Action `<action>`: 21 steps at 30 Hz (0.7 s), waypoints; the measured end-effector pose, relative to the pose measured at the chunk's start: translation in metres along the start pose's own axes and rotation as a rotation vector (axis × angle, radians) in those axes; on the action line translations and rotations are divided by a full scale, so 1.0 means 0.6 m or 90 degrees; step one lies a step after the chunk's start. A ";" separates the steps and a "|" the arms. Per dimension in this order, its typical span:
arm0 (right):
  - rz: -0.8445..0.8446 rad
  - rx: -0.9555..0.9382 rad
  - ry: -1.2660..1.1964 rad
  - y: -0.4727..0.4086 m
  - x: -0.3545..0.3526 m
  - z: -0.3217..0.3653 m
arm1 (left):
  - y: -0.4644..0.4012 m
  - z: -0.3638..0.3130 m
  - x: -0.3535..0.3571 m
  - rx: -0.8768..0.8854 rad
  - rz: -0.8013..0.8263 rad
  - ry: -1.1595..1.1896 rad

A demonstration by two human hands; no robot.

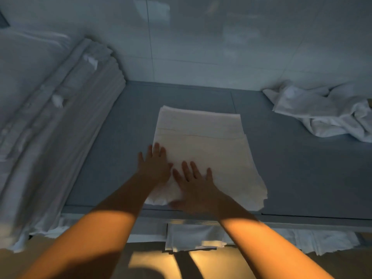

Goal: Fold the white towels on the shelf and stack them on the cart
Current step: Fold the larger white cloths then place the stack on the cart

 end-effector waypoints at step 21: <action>-0.187 0.269 -0.118 0.039 0.034 -0.216 | 0.084 -0.029 0.043 -0.027 -0.170 0.107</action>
Point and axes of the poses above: each hand's wrist, its own y-axis away from the middle knuckle, its own x-axis out of the palm, z = x × y, the point moved 7 cm from there along -y, towards the middle knuckle, and after that the axes turned 8 degrees about x, right-handed, at the moved point
